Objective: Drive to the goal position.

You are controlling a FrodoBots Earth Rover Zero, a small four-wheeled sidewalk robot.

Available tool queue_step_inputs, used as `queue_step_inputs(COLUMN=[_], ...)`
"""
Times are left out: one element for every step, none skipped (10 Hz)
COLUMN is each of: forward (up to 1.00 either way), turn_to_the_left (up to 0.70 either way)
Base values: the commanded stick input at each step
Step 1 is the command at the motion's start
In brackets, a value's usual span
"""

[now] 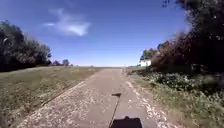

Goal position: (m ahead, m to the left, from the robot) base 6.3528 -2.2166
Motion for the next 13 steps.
queue_step_inputs(forward=[0.50,0.50,0.50,0.50,0.50,0.50,0.50,0.50,0.50,0.50,0.50,0.50,0.50], turn_to_the_left=[0.00,0.00,0.00,0.00,0.00,0.00,0.00,0.00,0.00,0.00,0.00,0.00,0.00])
